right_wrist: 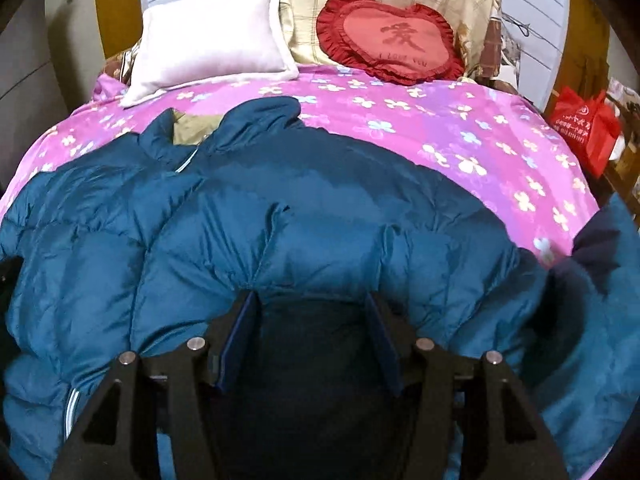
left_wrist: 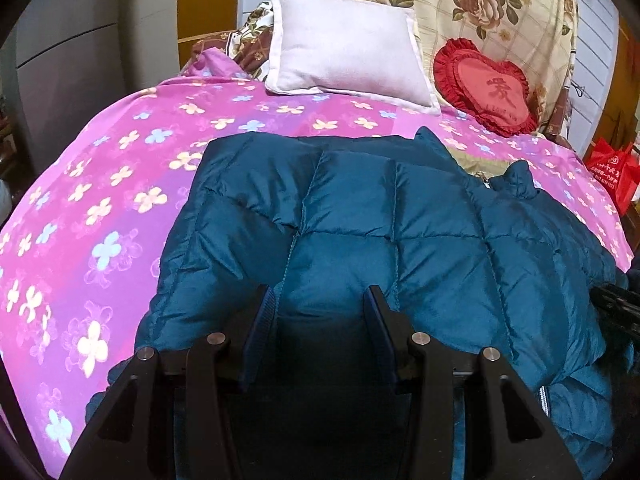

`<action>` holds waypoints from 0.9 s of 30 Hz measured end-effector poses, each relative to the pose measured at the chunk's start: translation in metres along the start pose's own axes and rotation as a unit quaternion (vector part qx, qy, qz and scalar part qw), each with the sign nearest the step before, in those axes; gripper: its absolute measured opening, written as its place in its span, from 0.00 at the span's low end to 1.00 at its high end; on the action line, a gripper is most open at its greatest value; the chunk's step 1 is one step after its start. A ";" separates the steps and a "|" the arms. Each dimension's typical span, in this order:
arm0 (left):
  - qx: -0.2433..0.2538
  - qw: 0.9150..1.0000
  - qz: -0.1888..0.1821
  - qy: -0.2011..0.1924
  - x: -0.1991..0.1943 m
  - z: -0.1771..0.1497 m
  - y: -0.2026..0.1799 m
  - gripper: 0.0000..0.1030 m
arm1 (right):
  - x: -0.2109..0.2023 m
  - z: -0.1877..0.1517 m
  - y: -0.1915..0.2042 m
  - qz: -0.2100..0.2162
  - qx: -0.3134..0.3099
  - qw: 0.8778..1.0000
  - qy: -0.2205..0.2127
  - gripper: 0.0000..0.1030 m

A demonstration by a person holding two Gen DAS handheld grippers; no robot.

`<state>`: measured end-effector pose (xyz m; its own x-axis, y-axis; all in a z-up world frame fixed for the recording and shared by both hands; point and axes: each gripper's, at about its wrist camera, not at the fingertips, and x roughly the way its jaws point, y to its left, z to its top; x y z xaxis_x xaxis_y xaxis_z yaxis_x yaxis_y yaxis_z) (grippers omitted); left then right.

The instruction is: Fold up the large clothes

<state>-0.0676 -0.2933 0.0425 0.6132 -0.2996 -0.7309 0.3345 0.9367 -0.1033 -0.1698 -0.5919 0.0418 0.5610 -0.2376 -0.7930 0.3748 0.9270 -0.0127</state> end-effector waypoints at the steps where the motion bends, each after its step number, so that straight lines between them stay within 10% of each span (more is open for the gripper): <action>1: 0.000 1.000 0.000 0.000 0.000 0.000 0.000 0.27 | -0.008 -0.002 -0.001 0.007 0.001 1.000 -0.004 0.56; 27: 0.019 1.000 0.011 0.001 0.008 -0.006 -0.006 0.34 | -0.045 -0.033 -0.013 0.020 0.034 0.999 -0.037 0.62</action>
<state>-0.0694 -0.3005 0.0337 0.6188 -0.2785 -0.7346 0.3473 0.9357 -0.0622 -0.2242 -0.5841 0.0572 0.6296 -0.2234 -0.7441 0.3984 0.9151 0.0623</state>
